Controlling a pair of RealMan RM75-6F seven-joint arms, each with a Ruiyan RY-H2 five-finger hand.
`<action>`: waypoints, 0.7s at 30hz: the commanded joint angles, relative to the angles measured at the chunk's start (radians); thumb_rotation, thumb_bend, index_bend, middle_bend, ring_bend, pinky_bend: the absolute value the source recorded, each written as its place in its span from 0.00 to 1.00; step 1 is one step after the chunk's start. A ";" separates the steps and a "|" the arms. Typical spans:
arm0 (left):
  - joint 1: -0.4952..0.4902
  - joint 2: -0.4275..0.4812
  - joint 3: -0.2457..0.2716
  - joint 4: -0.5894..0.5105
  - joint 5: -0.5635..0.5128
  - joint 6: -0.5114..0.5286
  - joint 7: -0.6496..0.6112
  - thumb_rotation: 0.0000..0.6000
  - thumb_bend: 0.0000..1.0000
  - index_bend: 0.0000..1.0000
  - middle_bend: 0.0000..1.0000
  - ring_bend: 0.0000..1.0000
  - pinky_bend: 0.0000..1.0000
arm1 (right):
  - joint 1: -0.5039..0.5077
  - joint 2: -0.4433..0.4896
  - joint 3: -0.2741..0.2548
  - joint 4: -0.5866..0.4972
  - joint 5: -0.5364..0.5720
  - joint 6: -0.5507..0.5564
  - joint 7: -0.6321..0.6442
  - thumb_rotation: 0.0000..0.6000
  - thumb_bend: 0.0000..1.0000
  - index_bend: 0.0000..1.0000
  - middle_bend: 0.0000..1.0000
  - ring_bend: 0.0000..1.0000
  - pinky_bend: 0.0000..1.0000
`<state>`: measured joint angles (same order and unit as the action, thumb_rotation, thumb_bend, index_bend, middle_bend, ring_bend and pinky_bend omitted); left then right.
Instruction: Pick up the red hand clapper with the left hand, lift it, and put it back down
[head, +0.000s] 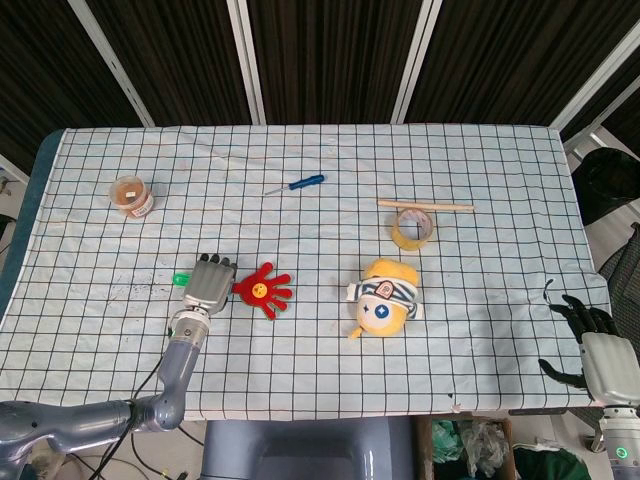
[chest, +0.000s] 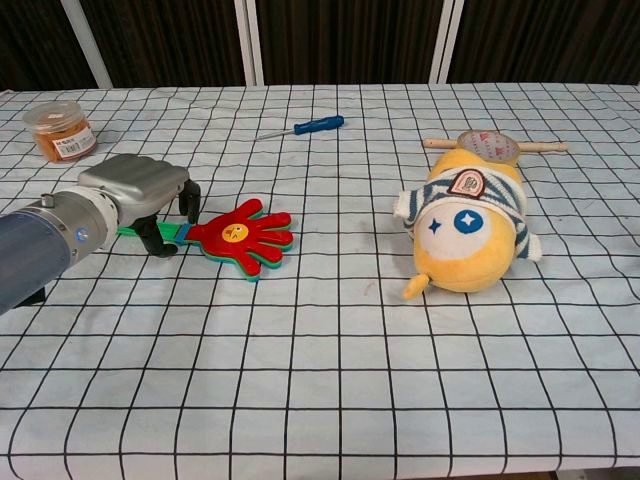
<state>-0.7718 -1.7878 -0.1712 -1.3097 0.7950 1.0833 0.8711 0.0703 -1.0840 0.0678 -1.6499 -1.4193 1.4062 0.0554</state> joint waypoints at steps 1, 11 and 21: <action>0.000 0.001 0.002 -0.001 0.002 0.001 -0.001 1.00 0.28 0.41 0.32 0.22 0.24 | 0.000 0.000 -0.001 0.001 0.000 -0.001 0.000 1.00 0.12 0.21 0.11 0.18 0.13; 0.000 0.003 0.007 -0.002 0.004 0.001 -0.004 1.00 0.30 0.41 0.32 0.22 0.24 | 0.000 -0.001 0.000 0.000 0.001 -0.001 -0.002 1.00 0.12 0.21 0.11 0.18 0.13; -0.005 0.001 0.007 -0.008 0.008 0.012 0.006 1.00 0.31 0.42 0.32 0.22 0.24 | 0.001 0.001 -0.001 -0.001 0.002 -0.004 -0.002 1.00 0.12 0.21 0.11 0.18 0.13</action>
<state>-0.7766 -1.7870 -0.1648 -1.3171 0.8030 1.0954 0.8768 0.0715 -1.0833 0.0671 -1.6511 -1.4169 1.4019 0.0535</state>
